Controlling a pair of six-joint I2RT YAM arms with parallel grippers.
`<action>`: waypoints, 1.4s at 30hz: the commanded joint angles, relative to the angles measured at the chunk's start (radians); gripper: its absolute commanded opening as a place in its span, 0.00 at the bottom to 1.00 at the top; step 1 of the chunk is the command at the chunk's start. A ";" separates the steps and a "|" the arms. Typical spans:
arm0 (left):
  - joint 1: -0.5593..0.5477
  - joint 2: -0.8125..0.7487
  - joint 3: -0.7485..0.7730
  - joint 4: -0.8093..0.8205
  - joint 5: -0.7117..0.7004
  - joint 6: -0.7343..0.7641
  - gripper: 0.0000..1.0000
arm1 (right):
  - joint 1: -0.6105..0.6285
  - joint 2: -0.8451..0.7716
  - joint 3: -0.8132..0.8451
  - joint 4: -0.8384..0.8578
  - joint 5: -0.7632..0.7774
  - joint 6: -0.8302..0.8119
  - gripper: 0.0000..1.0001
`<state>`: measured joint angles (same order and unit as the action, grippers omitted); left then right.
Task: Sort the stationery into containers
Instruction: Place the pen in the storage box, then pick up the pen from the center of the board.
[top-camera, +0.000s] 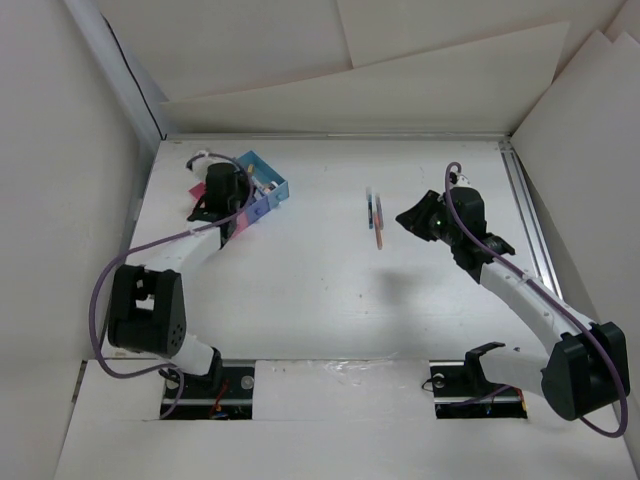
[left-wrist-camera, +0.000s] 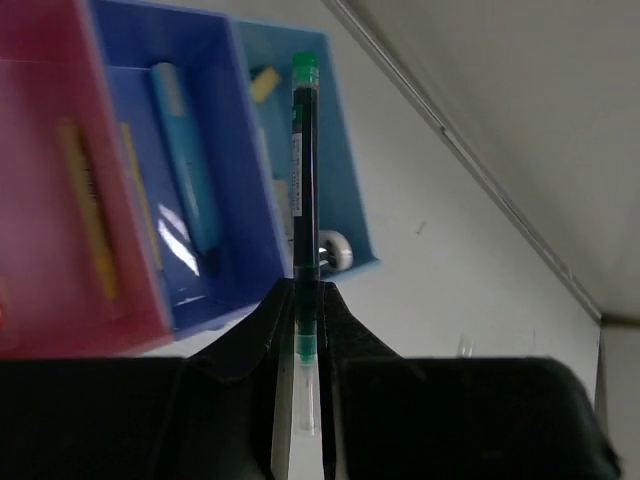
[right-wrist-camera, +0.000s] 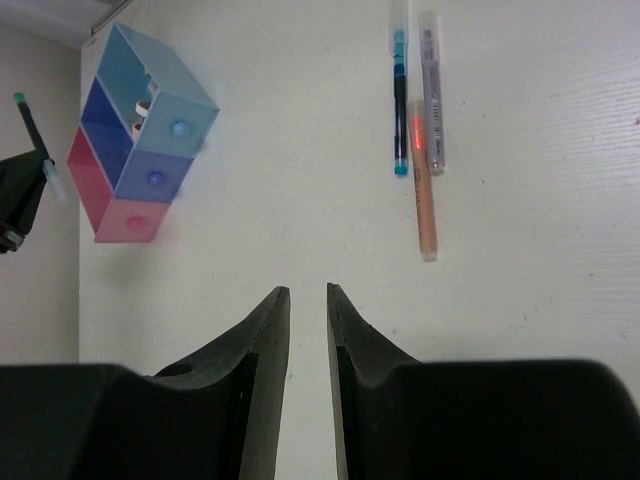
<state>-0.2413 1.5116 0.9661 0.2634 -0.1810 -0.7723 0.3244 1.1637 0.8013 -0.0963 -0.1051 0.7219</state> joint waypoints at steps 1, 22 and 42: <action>0.078 -0.045 -0.081 0.065 0.112 -0.136 0.00 | 0.019 -0.007 0.010 0.047 -0.007 -0.007 0.27; 0.198 0.056 0.037 -0.179 -0.100 -0.139 0.09 | 0.019 -0.007 0.010 0.047 -0.016 -0.007 0.27; -0.179 -0.043 0.015 0.018 -0.127 0.059 0.28 | 0.019 -0.019 0.010 0.047 0.048 -0.007 0.09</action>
<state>-0.2924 1.4460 0.9222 0.2214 -0.2974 -0.8143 0.3355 1.1637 0.8013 -0.0963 -0.1040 0.7193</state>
